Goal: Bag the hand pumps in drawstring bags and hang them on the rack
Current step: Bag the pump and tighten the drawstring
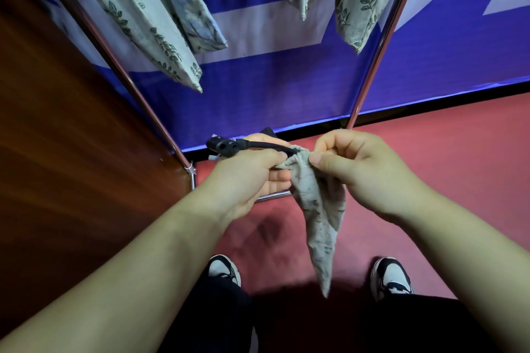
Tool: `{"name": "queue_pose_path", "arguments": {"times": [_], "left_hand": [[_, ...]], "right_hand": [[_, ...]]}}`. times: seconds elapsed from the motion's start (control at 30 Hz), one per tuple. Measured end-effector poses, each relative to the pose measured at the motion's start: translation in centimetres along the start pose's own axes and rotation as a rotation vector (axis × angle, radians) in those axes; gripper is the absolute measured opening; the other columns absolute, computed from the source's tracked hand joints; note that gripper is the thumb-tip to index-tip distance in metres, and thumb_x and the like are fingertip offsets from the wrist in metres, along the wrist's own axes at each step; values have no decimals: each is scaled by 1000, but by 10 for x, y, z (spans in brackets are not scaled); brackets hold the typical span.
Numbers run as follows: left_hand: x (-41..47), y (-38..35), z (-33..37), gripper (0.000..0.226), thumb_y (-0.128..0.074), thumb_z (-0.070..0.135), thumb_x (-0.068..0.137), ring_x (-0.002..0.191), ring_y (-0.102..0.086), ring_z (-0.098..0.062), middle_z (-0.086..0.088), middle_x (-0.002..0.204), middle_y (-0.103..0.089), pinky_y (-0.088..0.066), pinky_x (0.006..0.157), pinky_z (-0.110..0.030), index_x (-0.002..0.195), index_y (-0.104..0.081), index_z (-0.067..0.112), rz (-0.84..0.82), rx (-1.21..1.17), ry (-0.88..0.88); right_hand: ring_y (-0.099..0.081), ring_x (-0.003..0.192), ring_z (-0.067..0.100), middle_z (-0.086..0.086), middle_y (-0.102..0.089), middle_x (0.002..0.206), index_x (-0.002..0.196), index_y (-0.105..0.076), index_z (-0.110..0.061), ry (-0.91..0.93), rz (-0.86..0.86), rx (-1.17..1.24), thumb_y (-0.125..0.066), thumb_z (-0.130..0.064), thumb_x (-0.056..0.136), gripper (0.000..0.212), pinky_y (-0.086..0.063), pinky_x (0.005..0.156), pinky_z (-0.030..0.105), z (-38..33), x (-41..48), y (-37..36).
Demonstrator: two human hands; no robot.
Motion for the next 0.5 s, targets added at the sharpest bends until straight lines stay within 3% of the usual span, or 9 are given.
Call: {"name": "queue_pose_path", "arguments": {"times": [0.17,0.27,0.37,0.47,0.5], "left_hand": [[1,-4,2,23,-54,-2,94,49,-55,-9,-5,77,-59,-53,54,-26,103,-69,13,-52,59,-24],[-1,-10,8,42,-54,0,81,50,-48,-14,-8,76,-48,-48,54,-28,112,-73,21,-153,128,-74],[-1,-3,19,33,-51,-4,88,51,-46,-14,0,68,-59,-46,55,-27,96,-75,19,-124,247,-152],[-6,-2,35,6,-68,18,84,58,-50,-9,11,67,-61,-42,59,-24,90,-71,18,-102,405,-289],[-6,-1,39,13,-72,27,80,62,-53,-6,12,71,-62,-42,62,-19,88,-71,18,-97,438,-339]], "right_hand": [[-40,56,17,3,-46,60,70,-57,-16,-103,-31,166,-63,-17,78,10,-31,56,33,5,-2,-1],[-35,54,15,-2,-42,54,68,-54,-15,-168,-11,320,-61,-14,73,9,-25,56,32,9,-3,-2],[-31,55,15,-3,-40,55,66,-54,-14,-175,-6,376,-60,-14,73,9,-23,56,32,8,-2,-2],[-32,55,14,-3,-45,57,68,-56,-15,-157,29,396,-59,-14,74,8,-24,56,31,4,0,4],[-33,56,14,-1,-46,61,68,-57,-15,-152,48,410,-60,-14,74,7,-25,56,30,3,2,7]]}}
Point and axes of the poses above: each hand's wrist, its own x-axis towards the middle knuckle, its own y-axis out of the back of the hand, z = x × y, the point moved 10 cm from there along x, towards the middle knuckle
